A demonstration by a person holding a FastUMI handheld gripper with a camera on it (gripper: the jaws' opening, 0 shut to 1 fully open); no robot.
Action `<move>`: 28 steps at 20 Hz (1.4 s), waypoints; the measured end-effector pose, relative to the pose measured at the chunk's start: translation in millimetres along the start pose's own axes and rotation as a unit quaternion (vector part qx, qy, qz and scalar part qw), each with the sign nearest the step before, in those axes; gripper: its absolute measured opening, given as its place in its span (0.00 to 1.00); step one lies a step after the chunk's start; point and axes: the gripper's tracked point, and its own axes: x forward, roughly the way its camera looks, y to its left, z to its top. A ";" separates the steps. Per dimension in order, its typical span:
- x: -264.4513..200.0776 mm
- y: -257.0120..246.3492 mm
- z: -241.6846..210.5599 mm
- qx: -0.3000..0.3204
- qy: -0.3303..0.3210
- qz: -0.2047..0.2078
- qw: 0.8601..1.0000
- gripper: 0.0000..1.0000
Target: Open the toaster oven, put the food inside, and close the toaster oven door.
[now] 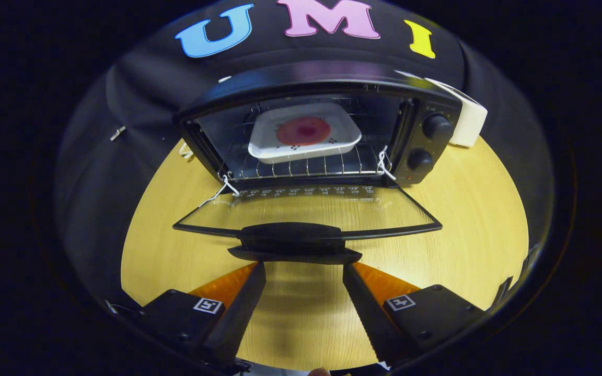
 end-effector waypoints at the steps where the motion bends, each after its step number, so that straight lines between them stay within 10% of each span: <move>1: -3.5 1.2 6.5 -0.006 -0.011 0.003 1.000 0.98; 28: -112.1 -44.0 148.8 -0.021 -0.219 0.014 0.975 0.99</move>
